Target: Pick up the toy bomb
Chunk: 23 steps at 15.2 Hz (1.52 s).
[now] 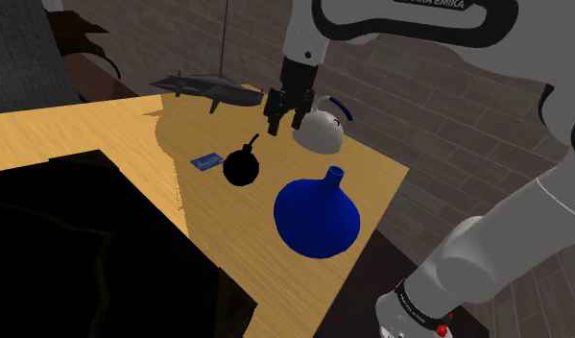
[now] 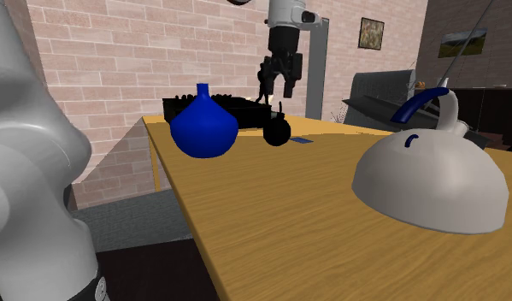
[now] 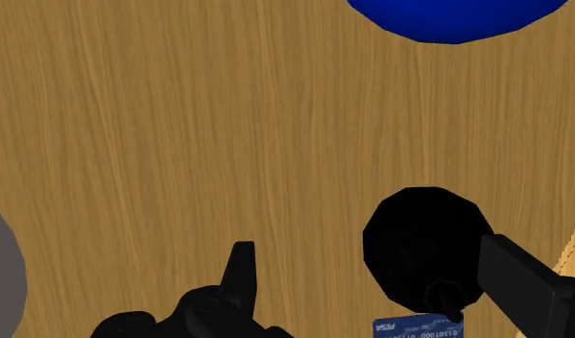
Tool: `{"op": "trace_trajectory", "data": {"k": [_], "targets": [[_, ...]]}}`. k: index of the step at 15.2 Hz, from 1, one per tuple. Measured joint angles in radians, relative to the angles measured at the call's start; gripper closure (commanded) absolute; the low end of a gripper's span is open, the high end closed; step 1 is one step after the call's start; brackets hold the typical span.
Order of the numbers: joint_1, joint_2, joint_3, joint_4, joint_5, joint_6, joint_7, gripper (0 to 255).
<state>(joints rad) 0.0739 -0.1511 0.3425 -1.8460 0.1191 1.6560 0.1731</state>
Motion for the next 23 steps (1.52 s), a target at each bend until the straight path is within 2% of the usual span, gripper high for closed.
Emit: {"op": "trace_trajectory", "data": {"k": [6,8,14,15,23], "targets": [[0.049,0.254,0.060,0.261,-0.051,-0.047,0.111,0],[0.056,0.281,0.064,0.271,-0.057,-0.035,0.122,0],[0.057,0.287,0.064,0.202,-0.057,0.037,0.118,0],[0.057,0.286,0.064,0.196,-0.057,0.043,0.117,255],[0.057,0.284,0.064,0.190,-0.056,0.049,0.117,255]]}}
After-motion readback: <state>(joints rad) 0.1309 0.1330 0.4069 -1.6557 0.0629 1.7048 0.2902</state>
